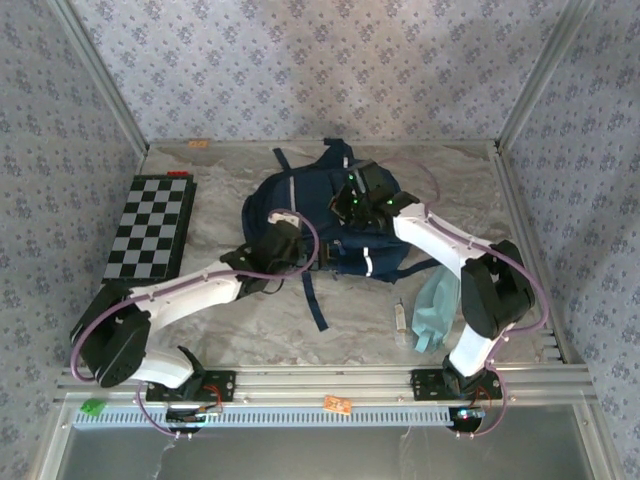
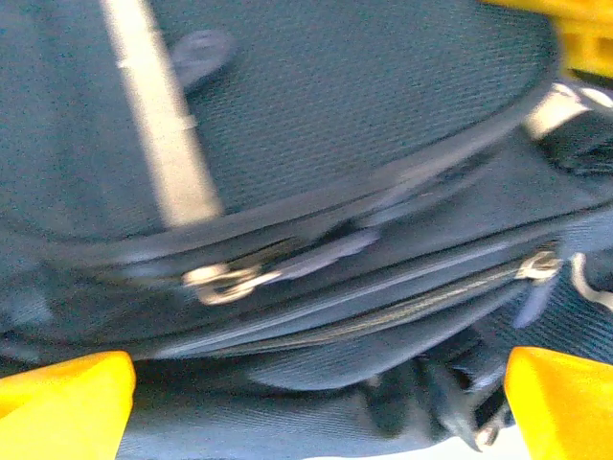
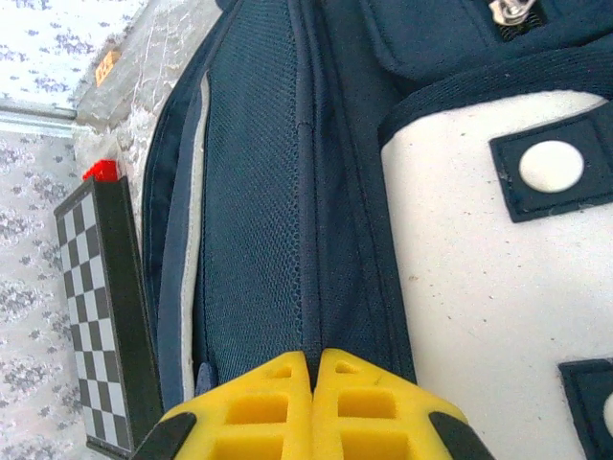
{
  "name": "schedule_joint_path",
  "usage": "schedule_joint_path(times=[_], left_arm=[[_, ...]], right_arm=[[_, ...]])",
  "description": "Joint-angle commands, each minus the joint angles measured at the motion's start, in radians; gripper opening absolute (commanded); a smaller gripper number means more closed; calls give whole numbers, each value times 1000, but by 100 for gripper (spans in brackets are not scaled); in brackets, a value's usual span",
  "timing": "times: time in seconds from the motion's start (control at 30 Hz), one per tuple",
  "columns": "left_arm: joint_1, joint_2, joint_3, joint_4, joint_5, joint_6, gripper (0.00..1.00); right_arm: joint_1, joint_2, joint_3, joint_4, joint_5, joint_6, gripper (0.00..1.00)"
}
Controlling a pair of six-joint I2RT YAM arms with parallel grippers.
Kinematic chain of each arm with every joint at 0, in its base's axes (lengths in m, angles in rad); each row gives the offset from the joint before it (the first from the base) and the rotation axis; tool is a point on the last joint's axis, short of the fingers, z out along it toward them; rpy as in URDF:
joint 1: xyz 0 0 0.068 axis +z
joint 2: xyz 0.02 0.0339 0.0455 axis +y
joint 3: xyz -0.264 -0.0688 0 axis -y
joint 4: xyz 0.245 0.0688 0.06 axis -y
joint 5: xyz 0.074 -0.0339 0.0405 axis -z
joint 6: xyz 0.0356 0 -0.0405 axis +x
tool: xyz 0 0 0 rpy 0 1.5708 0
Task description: Pack the student bag
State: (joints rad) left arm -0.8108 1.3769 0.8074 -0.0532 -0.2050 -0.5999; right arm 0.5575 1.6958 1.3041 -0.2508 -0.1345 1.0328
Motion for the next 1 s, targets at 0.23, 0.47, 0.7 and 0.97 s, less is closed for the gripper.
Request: schedule_joint_path(times=[0.23, 0.47, 0.7, 0.97], left_arm=[[-41, -112, 6, -49, -82, 61, 100], [-160, 37, 159, -161, -277, -70, 100], [-214, 208, 303, -228, -391, -109, 100], [-189, 231, 319, -280, -495, -160, 93]], right_arm=[[33, -57, 107, 154, 65, 87, 0], [33, -51, 119, 135, 88, 105, 0], [29, -37, 134, 126, 89, 114, 0], [28, -14, 155, 132, 82, 121, 0]])
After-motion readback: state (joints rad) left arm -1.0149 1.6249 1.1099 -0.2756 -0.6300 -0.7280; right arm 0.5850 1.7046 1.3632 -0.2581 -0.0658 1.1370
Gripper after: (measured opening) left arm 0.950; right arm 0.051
